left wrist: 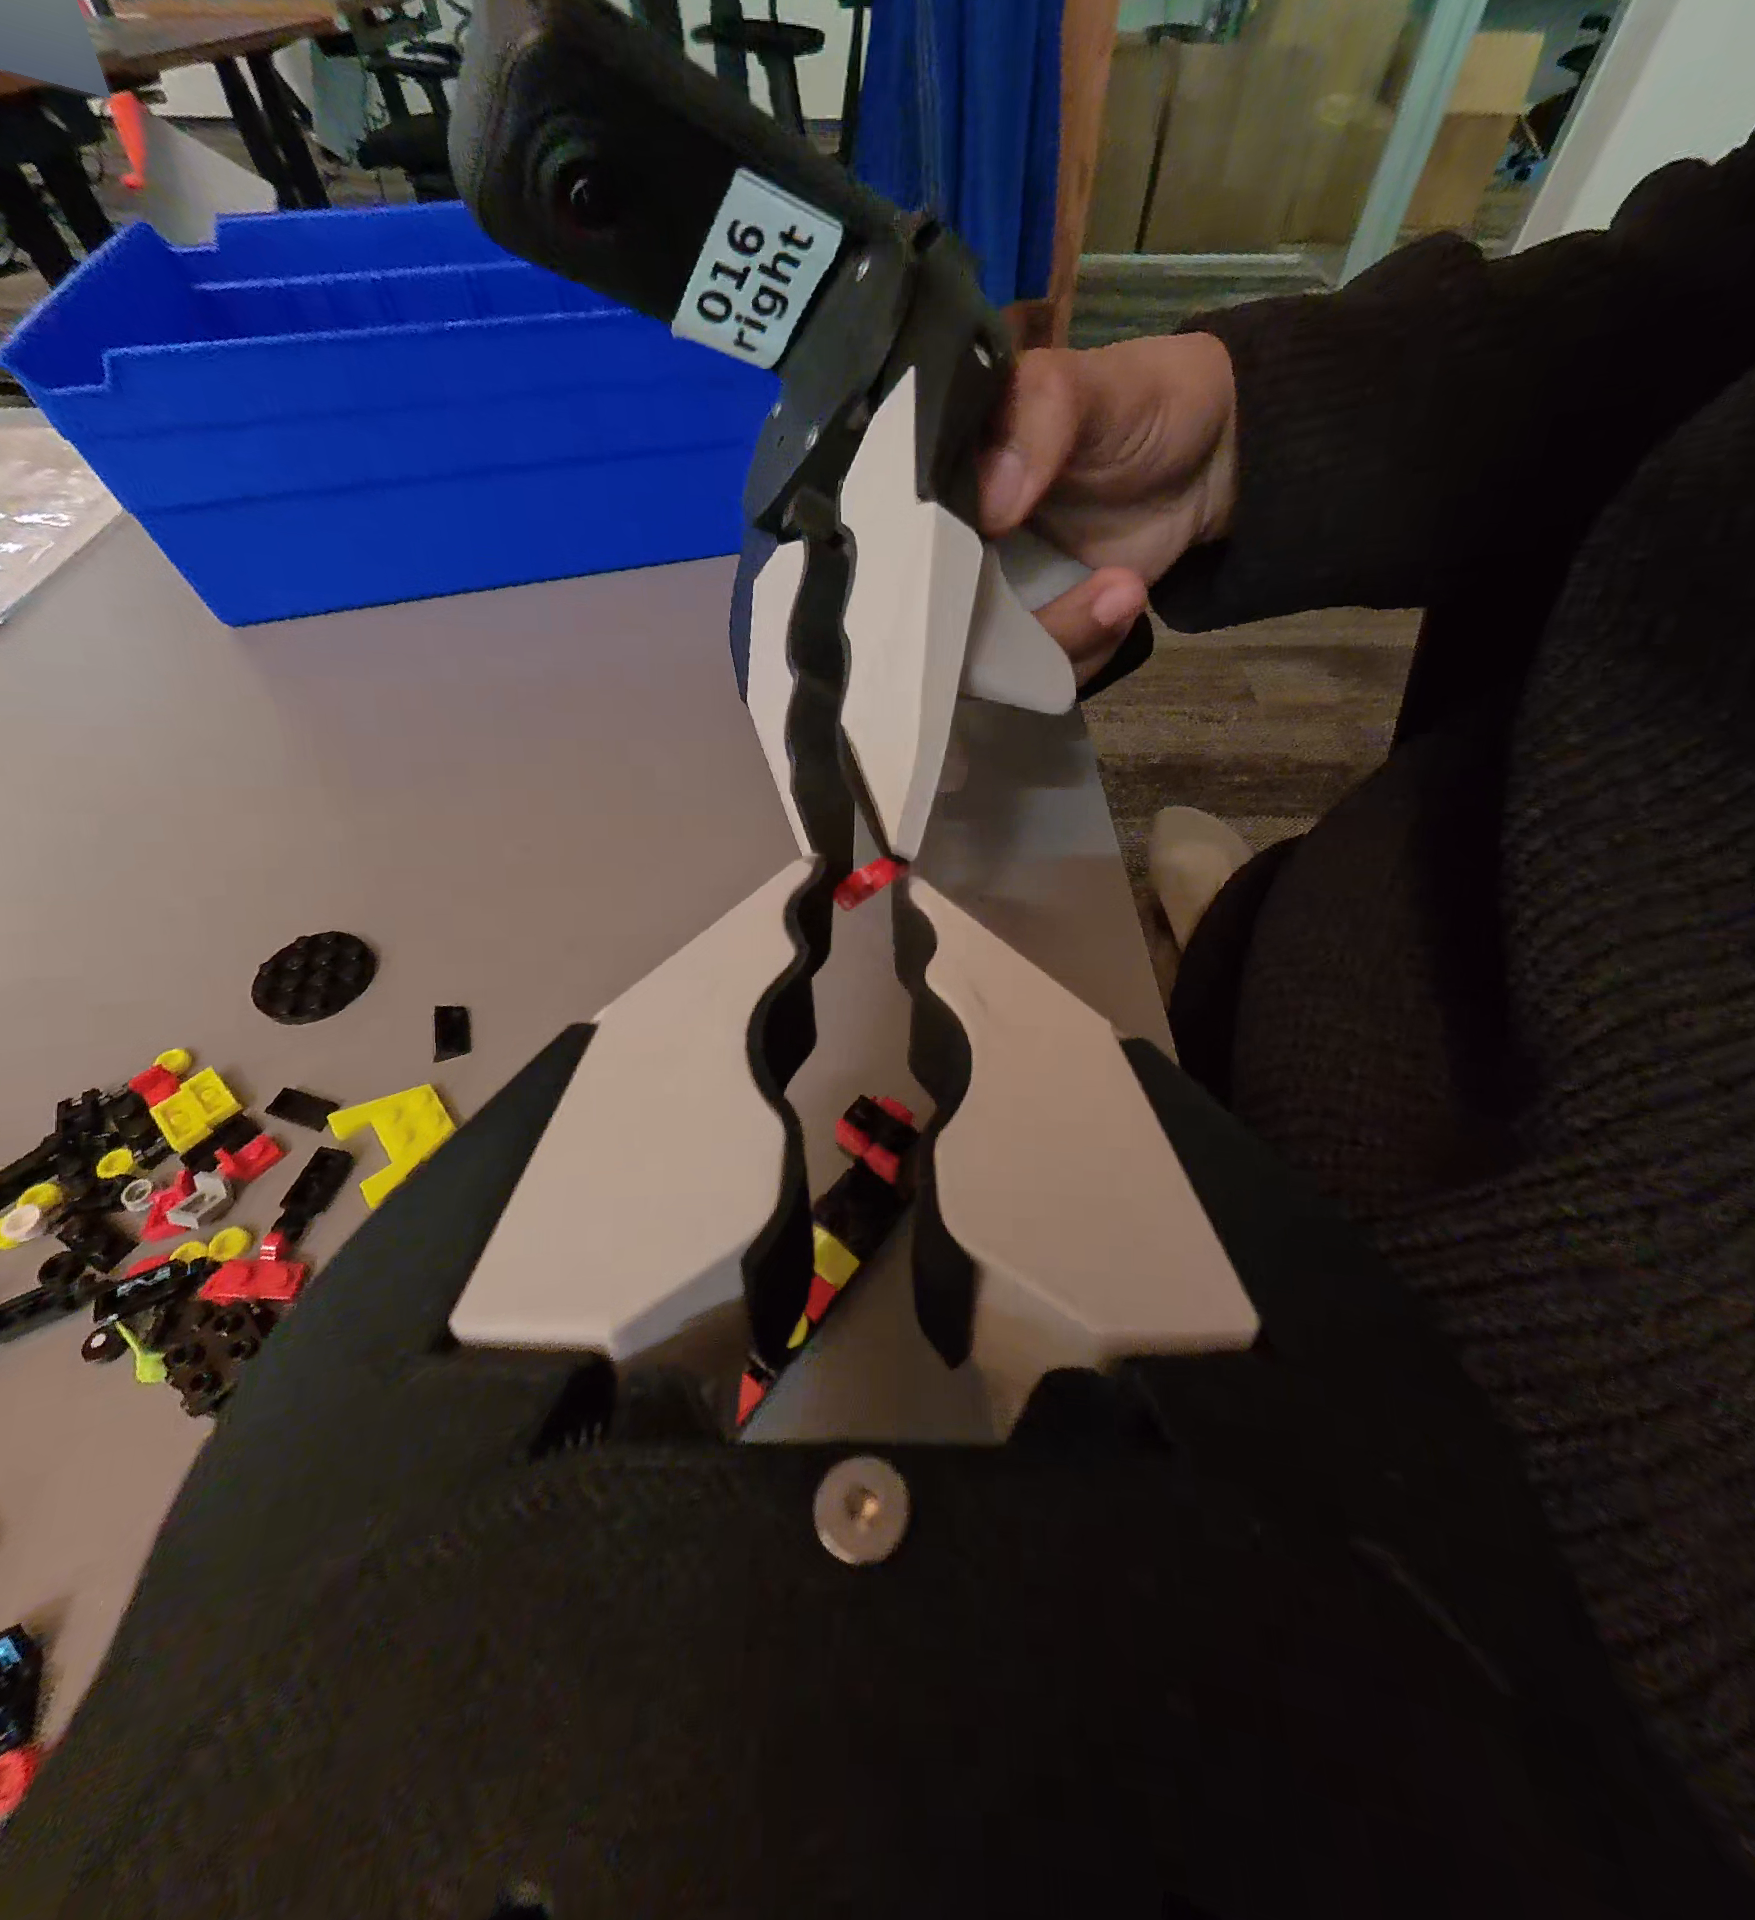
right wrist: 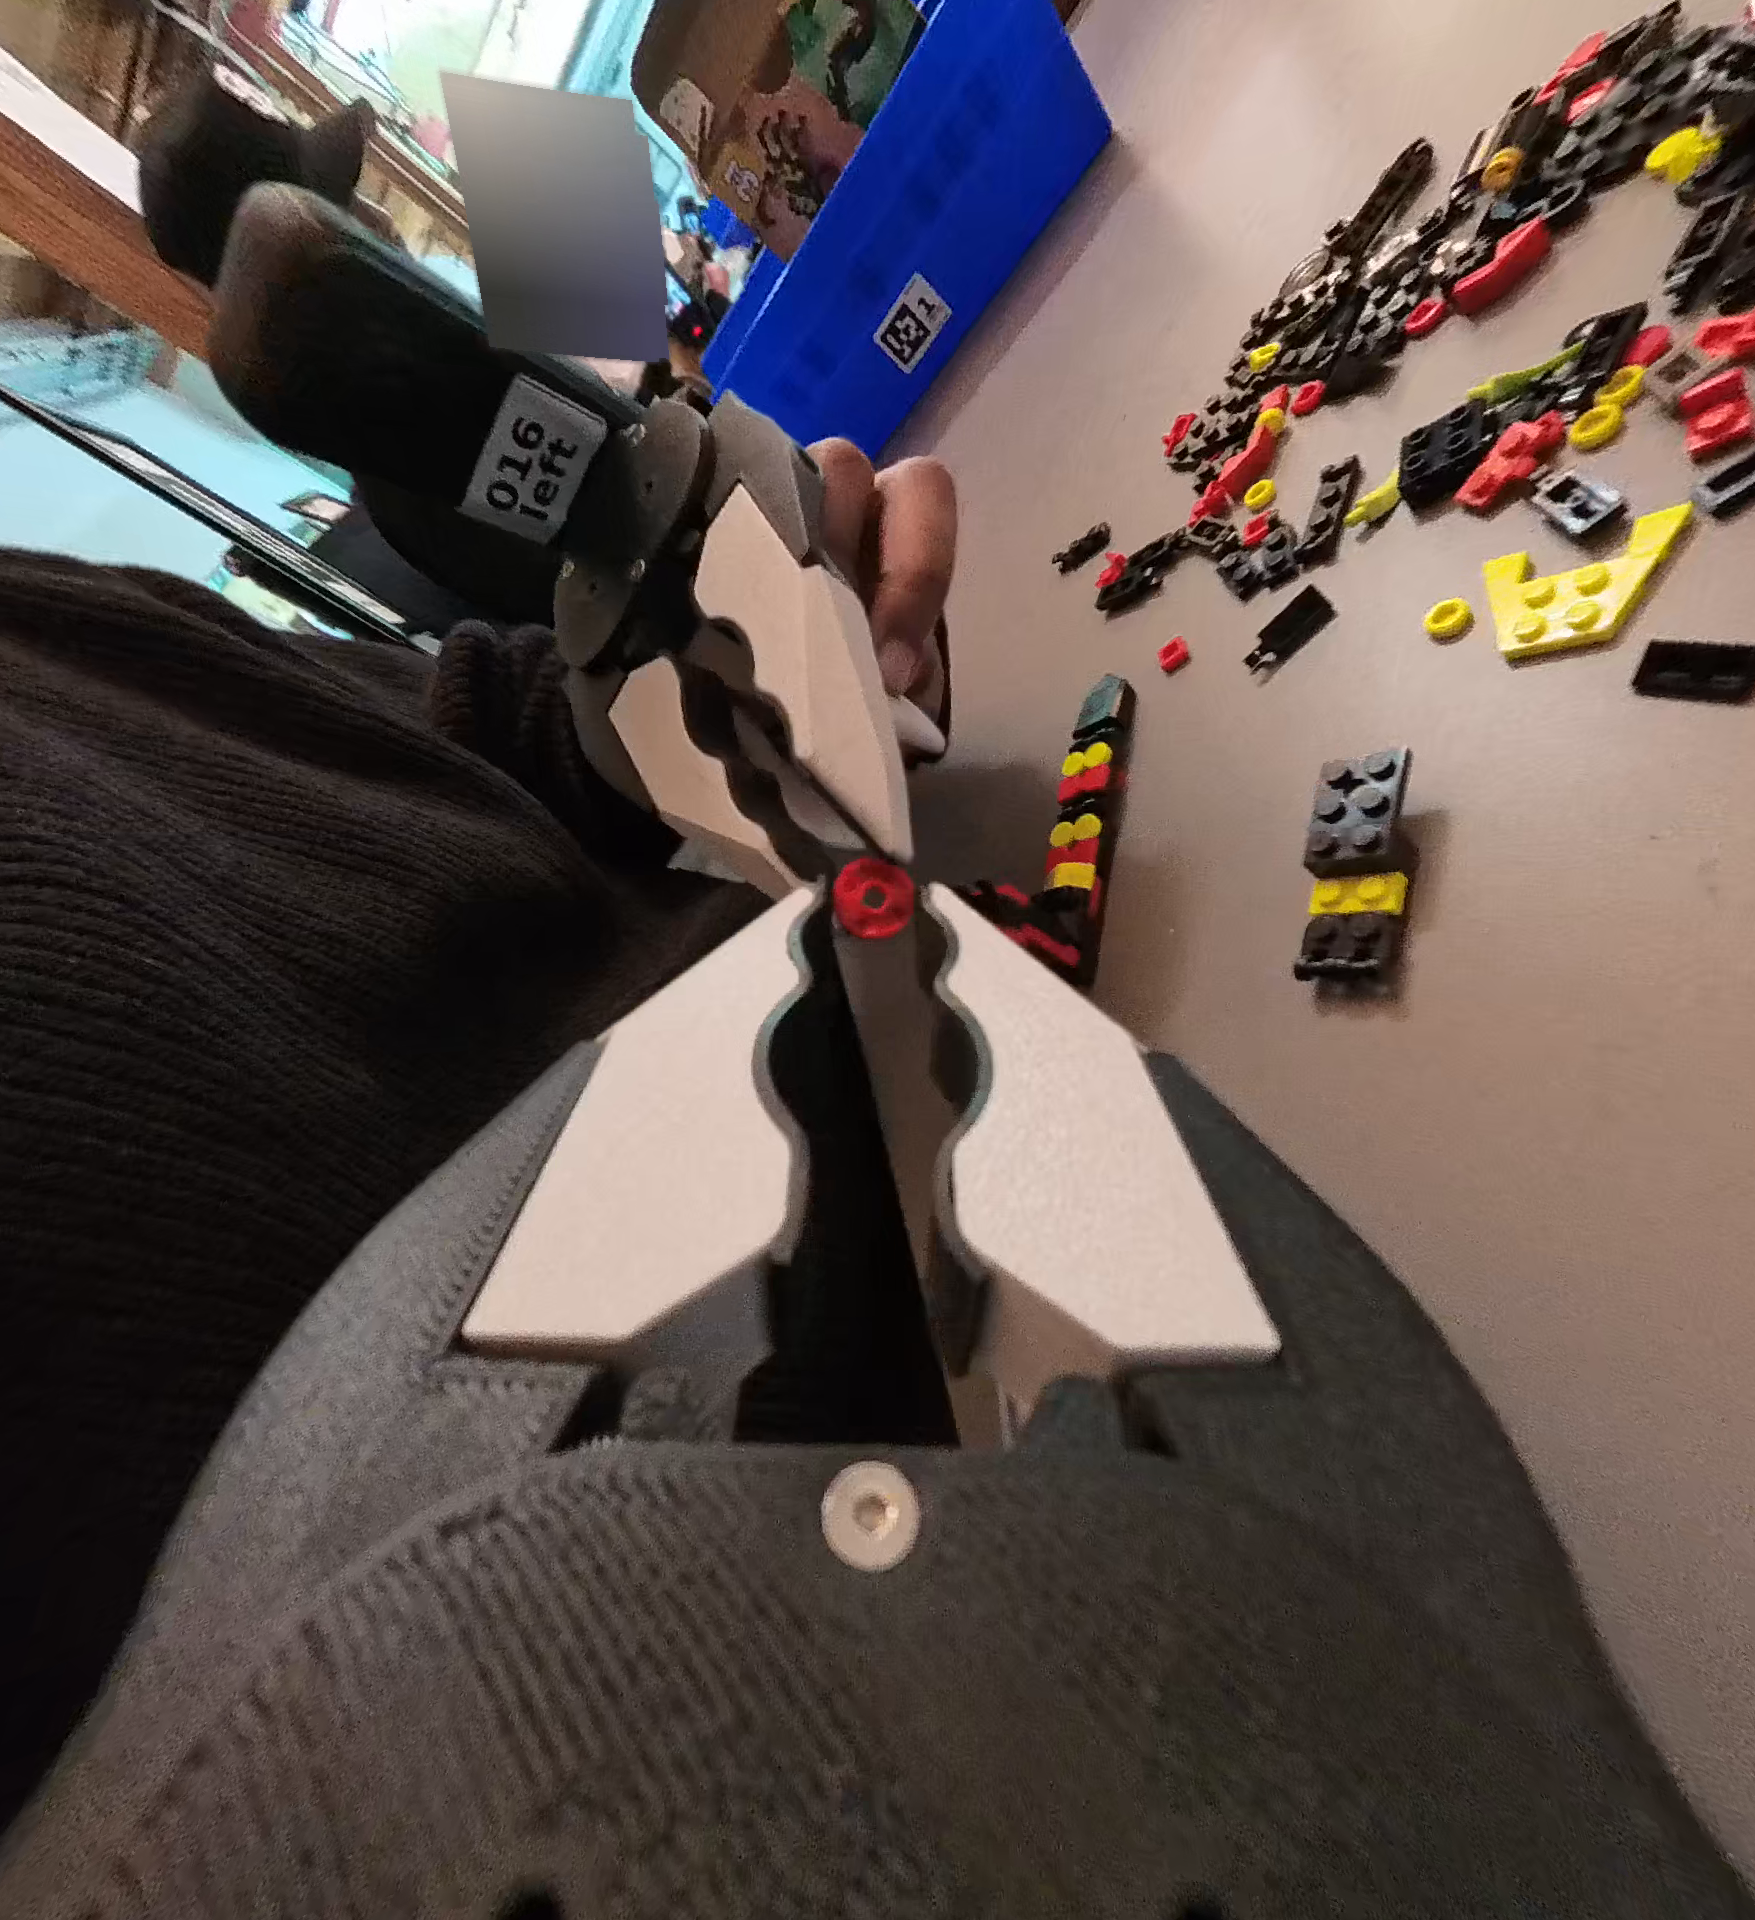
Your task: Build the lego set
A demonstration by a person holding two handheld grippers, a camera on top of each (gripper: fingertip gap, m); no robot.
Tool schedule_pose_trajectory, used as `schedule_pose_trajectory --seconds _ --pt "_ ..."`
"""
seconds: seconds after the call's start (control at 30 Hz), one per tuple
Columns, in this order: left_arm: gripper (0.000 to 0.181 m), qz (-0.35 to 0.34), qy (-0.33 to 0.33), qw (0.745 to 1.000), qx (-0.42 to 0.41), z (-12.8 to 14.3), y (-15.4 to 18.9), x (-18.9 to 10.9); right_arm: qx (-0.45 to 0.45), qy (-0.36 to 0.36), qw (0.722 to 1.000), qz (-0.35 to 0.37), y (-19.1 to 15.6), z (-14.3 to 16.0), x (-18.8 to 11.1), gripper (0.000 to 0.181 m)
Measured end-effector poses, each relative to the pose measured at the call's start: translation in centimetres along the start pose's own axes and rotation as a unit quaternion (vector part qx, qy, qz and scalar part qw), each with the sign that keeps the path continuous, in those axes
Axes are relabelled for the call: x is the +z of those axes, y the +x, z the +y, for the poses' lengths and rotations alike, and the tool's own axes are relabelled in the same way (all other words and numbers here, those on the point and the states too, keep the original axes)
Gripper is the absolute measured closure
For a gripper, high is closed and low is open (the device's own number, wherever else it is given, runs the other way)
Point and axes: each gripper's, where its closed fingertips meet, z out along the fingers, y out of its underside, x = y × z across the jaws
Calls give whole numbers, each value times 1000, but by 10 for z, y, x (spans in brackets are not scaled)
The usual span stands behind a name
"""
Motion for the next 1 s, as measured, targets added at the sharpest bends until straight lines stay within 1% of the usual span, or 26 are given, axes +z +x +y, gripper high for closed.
schedule_pose_trajectory --seconds 0.13,0.27,0.33,0.4,0.43,0.47,0.5,0.57,0.6,0.67,0.73,0.8,0.83,0.9,1.0 --pt "177 -8 3 1000 -1 -1 -2 -2 30 15 999 -25 -3 -4 -2 167" --pt "178 -7 6 1000 -30 -1 -5 -2 25 23 999 -18 -1 -6 -2 167" --pt "178 -13 11 997 -73 -1 -13 -2 5 38 999 10 5 -12 -5 167" --pt "178 -22 20 988 -149 -1 -24 -2 -42 56 995 71 16 -20 -12 161" --pt "178 -17 26 980 -195 -1 -29 -2 -81 62 989 109 22 -25 -17 159" --pt "178 -10 31 969 -247 -1 -32 -2 -130 65 978 152 25 -30 -23 156" --pt "178 -3 33 952 -303 1 -36 -2 -190 62 959 199 28 -34 -28 152" --pt "178 29 44 913 -404 1 -38 -2 -318 41 904 284 28 -39 -33 151" --pt "179 43 47 892 -447 2 -37 -1 -371 25 874 314 26 -39 -32 152" --pt "178 82 54 851 -515 1 -34 0 -446 -14 825 347 24 -33 -23 153" --pt "178 113 63 814 -567 -1 -30 0 -494 -45 791 359 22 -26 -13 152" --pt "178 133 65 788 -598 0 -28 0 -528 -60 766 362 19 -24 -8 151" --pt "178 139 68 779 -608 -1 -28 0 -538 -65 759 362 17 -23 -7 152" --pt "178 152 71 765 -621 -2 -26 -1 -546 -71 753 360 16 -21 -6 155" --pt "178 162 72 756 -630 -3 -25 -1 -549 -72 752 358 16 -20 -5 159"
